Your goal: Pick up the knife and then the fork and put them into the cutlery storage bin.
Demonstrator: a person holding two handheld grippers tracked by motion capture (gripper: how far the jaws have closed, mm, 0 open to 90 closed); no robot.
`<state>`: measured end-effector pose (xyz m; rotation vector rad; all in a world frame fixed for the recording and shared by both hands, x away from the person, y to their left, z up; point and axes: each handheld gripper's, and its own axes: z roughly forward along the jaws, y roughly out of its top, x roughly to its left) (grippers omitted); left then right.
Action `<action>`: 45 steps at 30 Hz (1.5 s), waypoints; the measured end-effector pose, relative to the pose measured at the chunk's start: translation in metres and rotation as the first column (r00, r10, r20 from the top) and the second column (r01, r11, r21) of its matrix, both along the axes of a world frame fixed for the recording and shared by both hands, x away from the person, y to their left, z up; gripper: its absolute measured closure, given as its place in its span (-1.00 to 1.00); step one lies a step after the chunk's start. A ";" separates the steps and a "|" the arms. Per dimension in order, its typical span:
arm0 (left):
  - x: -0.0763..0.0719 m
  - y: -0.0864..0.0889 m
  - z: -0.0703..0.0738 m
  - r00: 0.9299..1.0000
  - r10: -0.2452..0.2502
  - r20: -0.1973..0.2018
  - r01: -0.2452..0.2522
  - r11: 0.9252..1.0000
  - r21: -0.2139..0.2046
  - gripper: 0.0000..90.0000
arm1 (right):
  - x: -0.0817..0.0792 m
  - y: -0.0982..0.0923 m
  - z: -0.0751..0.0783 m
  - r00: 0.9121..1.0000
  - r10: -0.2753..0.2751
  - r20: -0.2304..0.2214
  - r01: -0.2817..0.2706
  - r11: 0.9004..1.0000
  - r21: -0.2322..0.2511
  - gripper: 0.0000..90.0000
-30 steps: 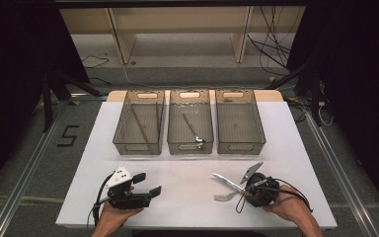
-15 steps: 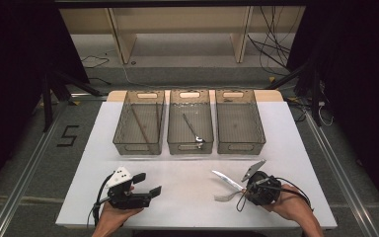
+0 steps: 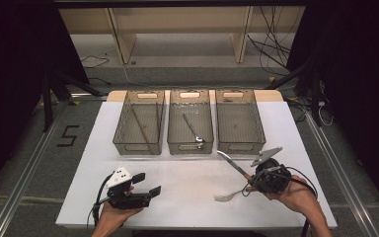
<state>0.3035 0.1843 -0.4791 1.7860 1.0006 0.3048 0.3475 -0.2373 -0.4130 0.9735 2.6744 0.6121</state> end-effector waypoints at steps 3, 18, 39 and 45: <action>0.000 0.001 0.000 1.000 0.002 0.001 -0.002 1.000 0.002 -0.58 | 0.008 -0.001 0.007 0.999 -0.032 0.019 0.031 0.999 0.023 0.72; 0.000 0.003 0.000 1.000 0.009 0.005 -0.009 1.000 -0.006 -0.58 | 0.055 0.013 0.038 0.991 -0.120 0.067 0.112 0.988 0.110 0.72; 0.000 0.002 -0.001 1.000 0.008 0.014 -0.008 1.000 -0.010 -0.58 | 0.135 0.028 0.049 0.940 -0.335 0.065 0.318 0.929 0.187 0.71; -0.001 0.002 -0.001 1.000 0.008 0.017 -0.008 1.000 -0.012 -0.58 | 0.148 0.036 0.050 0.931 -0.358 0.066 0.341 0.922 0.184 0.71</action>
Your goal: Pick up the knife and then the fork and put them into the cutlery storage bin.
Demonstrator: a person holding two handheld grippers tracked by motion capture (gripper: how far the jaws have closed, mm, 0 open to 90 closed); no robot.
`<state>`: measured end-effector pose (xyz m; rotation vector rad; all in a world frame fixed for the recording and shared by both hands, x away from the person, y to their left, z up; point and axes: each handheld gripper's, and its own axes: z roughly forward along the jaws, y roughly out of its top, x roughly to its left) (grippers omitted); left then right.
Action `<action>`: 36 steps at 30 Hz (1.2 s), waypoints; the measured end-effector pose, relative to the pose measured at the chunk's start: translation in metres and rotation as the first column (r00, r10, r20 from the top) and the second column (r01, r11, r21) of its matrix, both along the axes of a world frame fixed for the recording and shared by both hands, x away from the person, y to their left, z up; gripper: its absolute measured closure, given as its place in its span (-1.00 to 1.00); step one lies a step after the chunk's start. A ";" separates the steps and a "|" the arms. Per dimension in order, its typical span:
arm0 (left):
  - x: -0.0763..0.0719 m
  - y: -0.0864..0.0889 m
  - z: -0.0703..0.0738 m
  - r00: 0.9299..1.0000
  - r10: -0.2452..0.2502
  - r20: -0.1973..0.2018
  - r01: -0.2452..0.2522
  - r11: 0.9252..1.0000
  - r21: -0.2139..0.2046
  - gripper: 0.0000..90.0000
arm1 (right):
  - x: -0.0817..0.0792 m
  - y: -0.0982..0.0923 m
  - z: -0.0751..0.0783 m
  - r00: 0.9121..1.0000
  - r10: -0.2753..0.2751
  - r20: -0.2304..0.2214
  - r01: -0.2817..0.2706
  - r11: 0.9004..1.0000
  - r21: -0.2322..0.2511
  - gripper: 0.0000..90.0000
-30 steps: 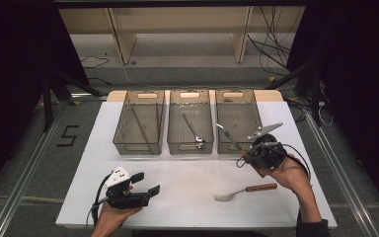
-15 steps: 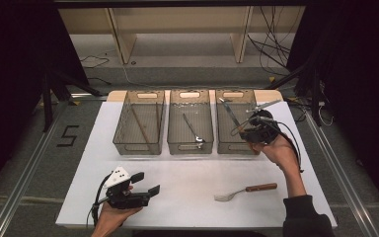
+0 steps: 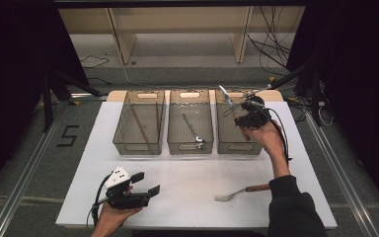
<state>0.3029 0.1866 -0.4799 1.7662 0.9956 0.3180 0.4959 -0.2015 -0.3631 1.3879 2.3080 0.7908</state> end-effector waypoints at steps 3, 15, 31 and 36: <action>0.000 0.000 0.000 1.000 -0.002 0.003 0.002 1.000 0.002 -0.58 | 0.005 0.003 -0.001 1.000 -0.012 0.001 0.012 1.000 -0.007 0.71; 0.000 0.000 0.000 1.000 -0.007 0.002 0.007 1.000 0.005 -0.58 | 0.018 0.007 -0.012 0.999 -0.045 -0.001 0.045 0.999 0.004 0.71; 0.000 -0.001 0.000 1.000 -0.010 0.000 0.010 1.000 0.006 -0.58 | 0.026 0.007 -0.025 0.996 -0.082 -0.022 0.081 0.997 -0.013 0.71; -0.001 -0.003 0.000 1.000 -0.011 -0.002 0.011 1.000 0.003 -0.58 | 0.027 0.006 -0.031 0.996 -0.089 -0.031 0.089 0.996 -0.010 0.71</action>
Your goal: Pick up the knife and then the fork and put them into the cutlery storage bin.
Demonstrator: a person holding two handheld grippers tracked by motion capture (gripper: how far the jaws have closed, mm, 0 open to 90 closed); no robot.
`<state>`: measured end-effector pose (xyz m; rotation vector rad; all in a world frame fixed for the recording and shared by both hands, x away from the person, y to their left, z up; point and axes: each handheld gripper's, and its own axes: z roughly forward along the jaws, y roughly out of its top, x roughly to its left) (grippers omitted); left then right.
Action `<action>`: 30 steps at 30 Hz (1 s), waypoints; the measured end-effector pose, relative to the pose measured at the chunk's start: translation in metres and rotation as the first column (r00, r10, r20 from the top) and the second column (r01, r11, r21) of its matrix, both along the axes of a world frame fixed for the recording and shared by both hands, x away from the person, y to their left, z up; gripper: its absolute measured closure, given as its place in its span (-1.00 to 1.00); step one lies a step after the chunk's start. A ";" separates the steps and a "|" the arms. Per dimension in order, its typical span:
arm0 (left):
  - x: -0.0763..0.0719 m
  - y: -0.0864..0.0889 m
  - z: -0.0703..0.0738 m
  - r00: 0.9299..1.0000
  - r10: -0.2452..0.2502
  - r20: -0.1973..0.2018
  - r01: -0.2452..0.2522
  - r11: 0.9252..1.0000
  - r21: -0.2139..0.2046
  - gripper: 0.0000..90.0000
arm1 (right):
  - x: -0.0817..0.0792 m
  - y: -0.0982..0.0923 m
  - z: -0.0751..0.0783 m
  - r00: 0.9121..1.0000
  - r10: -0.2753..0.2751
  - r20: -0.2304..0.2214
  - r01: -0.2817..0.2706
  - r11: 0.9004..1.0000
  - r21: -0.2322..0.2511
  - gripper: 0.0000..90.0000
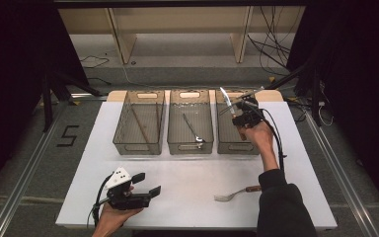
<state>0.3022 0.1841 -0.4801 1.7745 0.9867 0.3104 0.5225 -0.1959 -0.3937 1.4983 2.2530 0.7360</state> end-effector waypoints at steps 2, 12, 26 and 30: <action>0.000 0.000 0.000 1.000 0.000 -0.002 0.000 1.000 0.000 -0.58 | 0.000 -0.001 -0.003 1.000 -0.007 -0.012 0.007 1.000 0.000 0.71; 0.000 0.000 0.000 1.000 -0.004 -0.002 0.004 1.000 0.004 -0.58 | 0.001 -0.002 -0.010 0.999 -0.013 -0.034 0.013 1.000 0.002 0.70; 0.000 0.000 0.000 1.000 -0.005 -0.003 0.005 1.000 0.006 -0.58 | -0.004 0.003 -0.006 0.994 0.087 -0.063 -0.085 0.996 0.036 0.26; 0.000 0.000 0.000 1.000 -0.003 -0.002 0.003 1.000 0.006 -0.58 | -0.010 0.001 -0.001 0.993 0.116 -0.035 -0.114 0.992 0.050 0.14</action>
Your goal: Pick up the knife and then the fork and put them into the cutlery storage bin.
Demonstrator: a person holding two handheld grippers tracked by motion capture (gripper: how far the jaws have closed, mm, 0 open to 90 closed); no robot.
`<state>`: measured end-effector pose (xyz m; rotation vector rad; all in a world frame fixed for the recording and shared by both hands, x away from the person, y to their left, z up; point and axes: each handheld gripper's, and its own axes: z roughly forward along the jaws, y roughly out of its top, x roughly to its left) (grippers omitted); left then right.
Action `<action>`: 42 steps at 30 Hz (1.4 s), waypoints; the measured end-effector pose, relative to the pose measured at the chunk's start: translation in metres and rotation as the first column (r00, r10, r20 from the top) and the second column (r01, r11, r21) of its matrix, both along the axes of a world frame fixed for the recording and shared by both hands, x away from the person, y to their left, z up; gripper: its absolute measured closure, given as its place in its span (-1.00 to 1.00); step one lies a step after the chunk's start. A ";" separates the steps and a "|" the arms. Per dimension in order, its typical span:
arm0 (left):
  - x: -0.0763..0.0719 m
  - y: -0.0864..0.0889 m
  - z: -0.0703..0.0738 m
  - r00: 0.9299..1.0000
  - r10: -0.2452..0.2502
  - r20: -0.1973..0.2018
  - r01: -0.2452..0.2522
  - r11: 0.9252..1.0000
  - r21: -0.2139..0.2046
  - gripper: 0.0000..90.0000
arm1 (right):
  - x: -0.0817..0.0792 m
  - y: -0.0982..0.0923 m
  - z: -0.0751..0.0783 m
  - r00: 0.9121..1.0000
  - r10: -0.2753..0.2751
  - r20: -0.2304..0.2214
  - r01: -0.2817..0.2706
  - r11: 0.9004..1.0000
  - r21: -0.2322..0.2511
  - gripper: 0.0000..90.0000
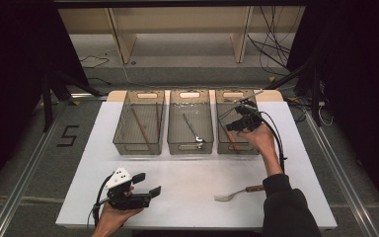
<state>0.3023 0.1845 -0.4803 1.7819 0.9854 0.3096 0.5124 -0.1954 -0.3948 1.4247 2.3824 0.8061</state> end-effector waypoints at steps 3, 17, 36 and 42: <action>0.000 0.000 0.000 1.000 0.000 0.000 0.000 1.000 0.001 -0.58 | -0.007 -0.002 0.005 0.999 0.036 0.023 -0.037 0.999 0.013 0.04; 0.000 -0.001 0.000 1.000 0.001 0.000 -0.001 1.000 0.002 -0.58 | -0.065 -0.010 0.022 0.973 0.228 0.031 -0.229 0.973 0.025 -0.26; 0.000 -0.002 -0.001 1.000 0.004 -0.002 -0.004 1.000 0.007 -0.58 | -0.126 -0.028 -0.002 0.923 0.380 -0.054 -0.383 0.922 -0.053 -0.29; 0.000 -0.001 -0.001 1.000 0.005 -0.002 -0.005 1.000 0.007 -0.58 | -0.132 -0.030 -0.017 0.914 0.396 -0.091 -0.404 0.910 -0.096 -0.29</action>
